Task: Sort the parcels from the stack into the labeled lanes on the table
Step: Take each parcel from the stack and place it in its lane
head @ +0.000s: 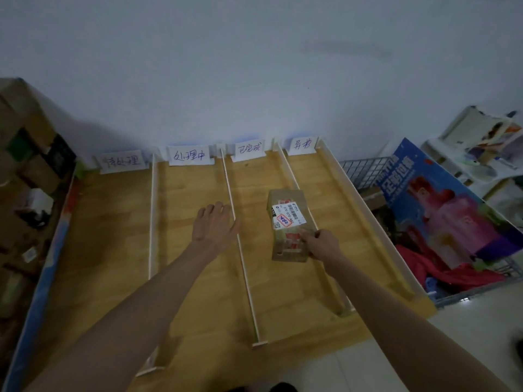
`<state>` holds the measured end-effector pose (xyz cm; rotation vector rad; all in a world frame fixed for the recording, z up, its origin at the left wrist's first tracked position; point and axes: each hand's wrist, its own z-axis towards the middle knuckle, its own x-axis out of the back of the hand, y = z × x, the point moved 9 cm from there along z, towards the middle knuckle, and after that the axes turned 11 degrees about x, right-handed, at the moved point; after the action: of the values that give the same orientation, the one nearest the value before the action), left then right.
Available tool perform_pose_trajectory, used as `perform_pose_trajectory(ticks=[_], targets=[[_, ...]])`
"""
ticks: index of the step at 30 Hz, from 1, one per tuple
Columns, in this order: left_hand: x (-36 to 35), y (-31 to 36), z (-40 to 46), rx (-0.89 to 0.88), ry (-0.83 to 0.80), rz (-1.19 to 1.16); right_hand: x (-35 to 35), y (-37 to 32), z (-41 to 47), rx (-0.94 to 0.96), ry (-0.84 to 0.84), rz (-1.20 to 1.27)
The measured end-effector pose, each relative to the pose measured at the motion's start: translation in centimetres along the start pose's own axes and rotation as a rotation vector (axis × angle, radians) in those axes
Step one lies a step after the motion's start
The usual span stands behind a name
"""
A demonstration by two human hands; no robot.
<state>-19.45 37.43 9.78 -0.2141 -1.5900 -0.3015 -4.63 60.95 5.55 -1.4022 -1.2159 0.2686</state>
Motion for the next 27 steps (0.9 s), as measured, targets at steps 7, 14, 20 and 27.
perform_pose_trajectory(ticks=[7,14,20,27], targets=[[-2.2,-0.3,5.0,0.117,-0.044,-0.006,-2.4,-1.4,8.4,0.037,-0.116,-0.060],[-4.8,0.3,10.8,0.253,-0.065,-0.037,-7.2,-2.4,19.0,0.048,-0.241,-0.128],[-7.6,-1.0,15.0,0.315,-0.097,-0.011,-12.3,-2.5,26.2,0.032,-0.303,-0.128],[-10.2,-1.1,19.7,0.343,-0.121,-0.014,-17.8,-4.1,32.8,0.035,-0.314,-0.116]])
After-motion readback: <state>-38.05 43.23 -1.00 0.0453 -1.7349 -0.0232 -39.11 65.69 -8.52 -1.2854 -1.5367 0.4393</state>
